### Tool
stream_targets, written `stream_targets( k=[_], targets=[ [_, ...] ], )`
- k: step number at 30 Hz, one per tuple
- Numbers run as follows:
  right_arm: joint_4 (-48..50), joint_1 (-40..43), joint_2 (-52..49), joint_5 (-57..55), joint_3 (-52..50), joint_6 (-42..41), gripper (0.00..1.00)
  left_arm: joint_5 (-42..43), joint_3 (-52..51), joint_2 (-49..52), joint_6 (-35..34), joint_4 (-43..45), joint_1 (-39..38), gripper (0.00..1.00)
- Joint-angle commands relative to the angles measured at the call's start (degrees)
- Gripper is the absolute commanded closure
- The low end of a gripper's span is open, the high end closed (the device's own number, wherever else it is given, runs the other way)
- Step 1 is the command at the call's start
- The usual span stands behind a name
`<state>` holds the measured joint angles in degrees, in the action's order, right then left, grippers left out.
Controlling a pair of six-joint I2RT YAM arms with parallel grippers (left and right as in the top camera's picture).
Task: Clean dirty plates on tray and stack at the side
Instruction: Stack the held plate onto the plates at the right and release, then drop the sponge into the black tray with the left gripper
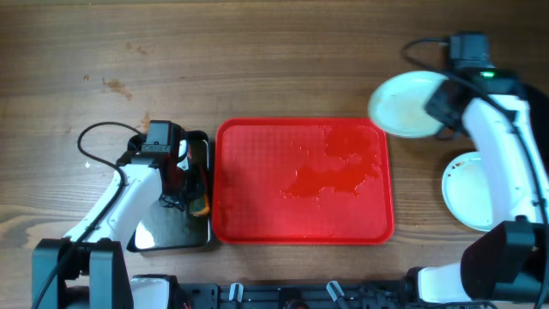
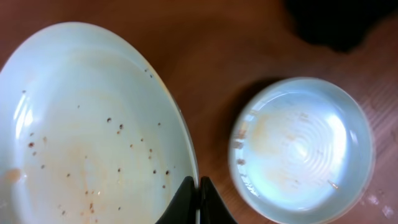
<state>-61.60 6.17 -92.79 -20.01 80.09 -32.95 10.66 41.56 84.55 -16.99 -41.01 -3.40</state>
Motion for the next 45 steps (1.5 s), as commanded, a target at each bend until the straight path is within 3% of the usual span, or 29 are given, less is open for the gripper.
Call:
stream_targets(
  k=[1, 5, 15, 26, 36, 37, 38, 39, 41, 45],
  targets=[
    [-2.2, 8.1, -0.3, 3.9, 0.2, 0.9, 0.95, 1.1, -0.3, 0.6, 0.7, 0.3, 2.1, 0.96],
    [-2.7, 15.4, 0.1, 6.0, -2.8, 1.4, 0.95, 1.1, -0.3, 0.6, 0.8, 0.6, 3.2, 0.96],
    [6.8, 36.0, 8.0, 13.1, -23.5, 2.8, 0.95, 1.3, -0.3, 0.6, 1.3, 0.5, 3.3, 0.96],
    [10.4, 39.5, 8.0, 8.1, -32.0, -4.3, 0.96, 1.6, -0.3, 0.6, 1.6, -0.6, 3.3, 0.96],
    [12.5, 46.2, 8.0, 11.6, -32.0, -3.2, 0.96, 1.6, -0.3, 0.6, 1.6, -1.2, 3.3, 0.96],
    [13.1, 46.2, 7.9, 13.1, -32.0, -3.2, 0.79, 1.6, -0.3, 0.6, 1.6, -1.2, 3.3, 0.96],
    [13.2, 46.2, 7.9, 14.0, -32.0, -3.2, 0.44, 1.6, -0.3, 0.6, 1.6, -1.2, 3.3, 0.96],
    [13.4, 46.2, 7.9, 14.9, -32.0, -3.1, 0.28, 1.6, -0.3, 0.6, 1.6, -1.2, 3.3, 0.96],
    [13.6, 46.0, 7.9, 16.5, -32.0, -3.0, 0.19, 1.6, -0.3, 0.6, 1.6, -1.2, 3.3, 0.96],
    [12.9, 44.2, 8.1, 20.4, -30.5, -2.6, 0.23, 1.6, -0.3, 0.6, 1.6, -1.2, 3.3, 0.96]
  ],
)
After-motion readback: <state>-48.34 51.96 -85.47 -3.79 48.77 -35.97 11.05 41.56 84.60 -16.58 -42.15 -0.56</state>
